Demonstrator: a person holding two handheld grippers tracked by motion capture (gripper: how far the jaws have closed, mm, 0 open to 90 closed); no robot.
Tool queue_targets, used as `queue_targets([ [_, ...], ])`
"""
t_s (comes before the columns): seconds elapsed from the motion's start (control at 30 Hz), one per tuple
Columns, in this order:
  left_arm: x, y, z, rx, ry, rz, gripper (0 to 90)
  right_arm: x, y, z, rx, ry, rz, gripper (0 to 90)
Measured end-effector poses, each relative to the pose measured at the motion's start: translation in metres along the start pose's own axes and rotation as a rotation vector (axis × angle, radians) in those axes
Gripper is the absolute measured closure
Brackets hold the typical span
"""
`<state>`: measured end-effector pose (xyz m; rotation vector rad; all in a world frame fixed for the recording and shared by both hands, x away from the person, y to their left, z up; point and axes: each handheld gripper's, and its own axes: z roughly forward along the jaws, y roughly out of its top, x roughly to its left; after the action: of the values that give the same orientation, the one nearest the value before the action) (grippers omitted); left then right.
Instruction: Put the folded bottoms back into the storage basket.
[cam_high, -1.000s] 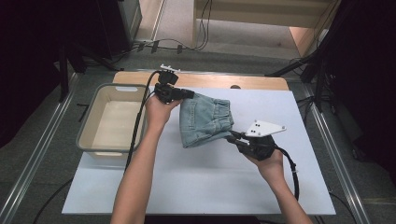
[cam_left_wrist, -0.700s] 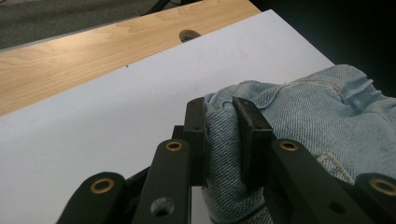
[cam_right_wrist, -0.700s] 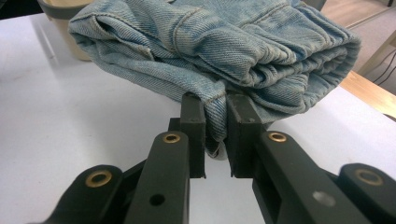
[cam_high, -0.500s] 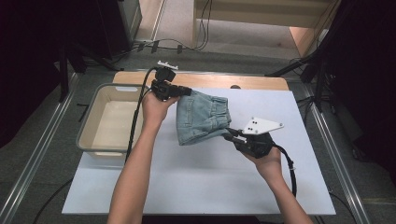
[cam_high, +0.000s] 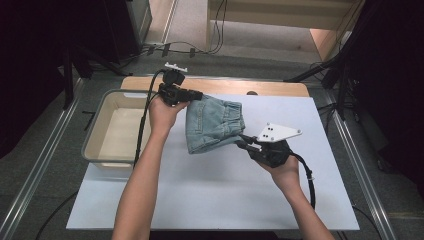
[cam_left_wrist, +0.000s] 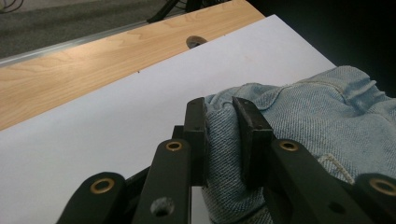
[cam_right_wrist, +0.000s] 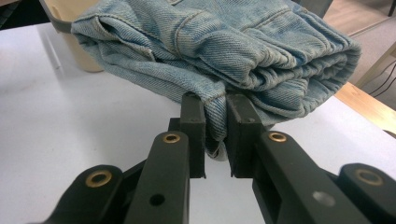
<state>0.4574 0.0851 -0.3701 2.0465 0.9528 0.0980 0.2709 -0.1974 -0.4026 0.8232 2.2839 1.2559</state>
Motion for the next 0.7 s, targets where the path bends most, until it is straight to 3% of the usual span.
queue_targets([
  [0.7, 0.008, 0.000, -0.022, -0.019, 0.035, 0.005, 77.7, 0.011, 0.016, 0.009, -0.029, 0.003, -0.035, 77.5],
])
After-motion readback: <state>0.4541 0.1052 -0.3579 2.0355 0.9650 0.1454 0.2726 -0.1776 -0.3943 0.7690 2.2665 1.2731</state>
